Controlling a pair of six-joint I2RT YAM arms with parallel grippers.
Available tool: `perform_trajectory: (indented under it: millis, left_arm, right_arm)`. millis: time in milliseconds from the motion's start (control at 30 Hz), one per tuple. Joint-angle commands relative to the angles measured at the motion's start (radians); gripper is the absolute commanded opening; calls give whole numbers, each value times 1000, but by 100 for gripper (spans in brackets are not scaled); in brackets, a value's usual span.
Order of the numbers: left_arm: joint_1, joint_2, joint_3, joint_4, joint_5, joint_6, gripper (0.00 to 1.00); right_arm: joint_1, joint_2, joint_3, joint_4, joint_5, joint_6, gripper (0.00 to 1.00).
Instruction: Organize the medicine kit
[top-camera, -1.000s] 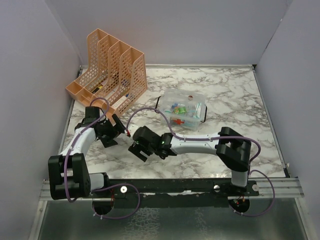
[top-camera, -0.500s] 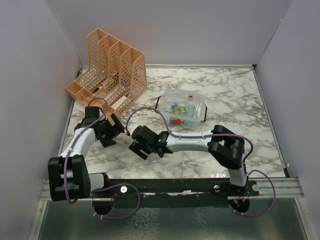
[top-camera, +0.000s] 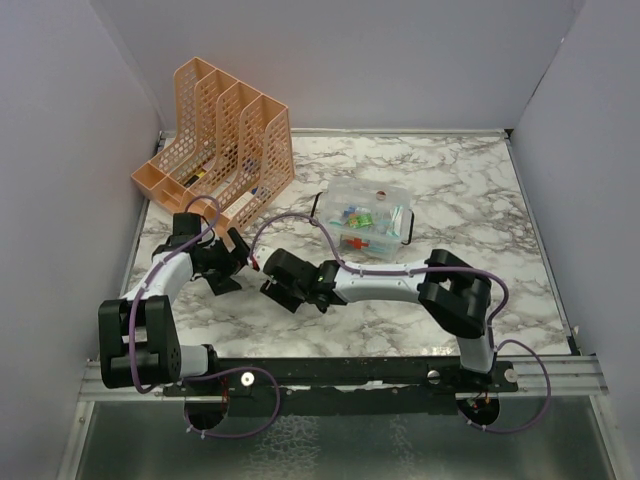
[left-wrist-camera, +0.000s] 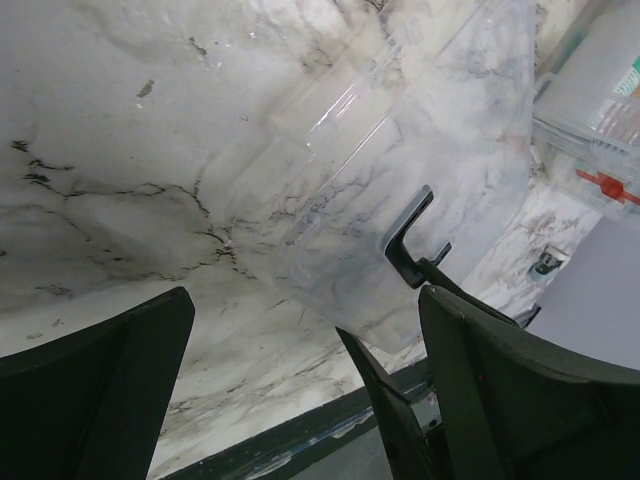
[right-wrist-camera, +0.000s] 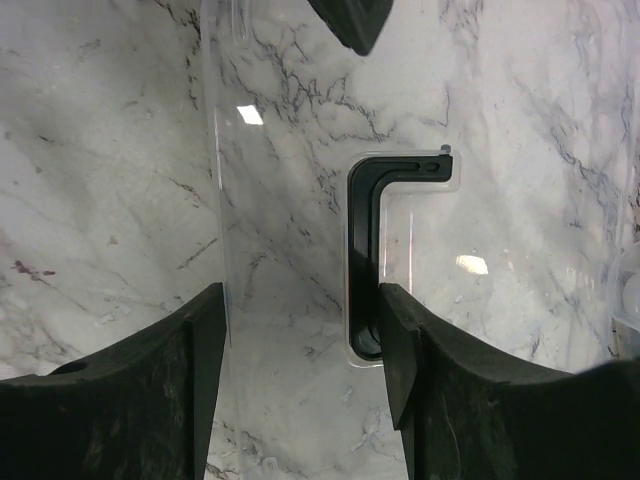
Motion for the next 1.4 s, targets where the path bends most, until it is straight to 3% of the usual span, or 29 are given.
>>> perform_trajectory:
  millis: [0,400,633,833,1100,1200,1367]
  left_arm:
    - [5,-5,-19,60,82,15,99]
    - [4,-6,-85,189,212,-32,99]
    - [4,-22,-160,382,220,-187,92]
    - [2,-67,-204,537,185,-304,76]
    - [2,-100,-222,610,194,-337,43]
    - [2,-132,-220,584,191,-309,34]
    - [2,-206,-197,495,170,-249,29]
  right_arm:
    - [-33,-74,-4,20,-110,21,51]
    - [-65,-104,-42,43,-232,29,51]
    - [-72,-114,-44,54,-251,46,51]
    - [-73,-123,-54,61,-273,57,50]
    - [-76,-152,-73,59,-278,80,51]
    - [-80,-169,-63,34,-263,115,59]
    - [-88,-263,-52,7,-251,204,84]
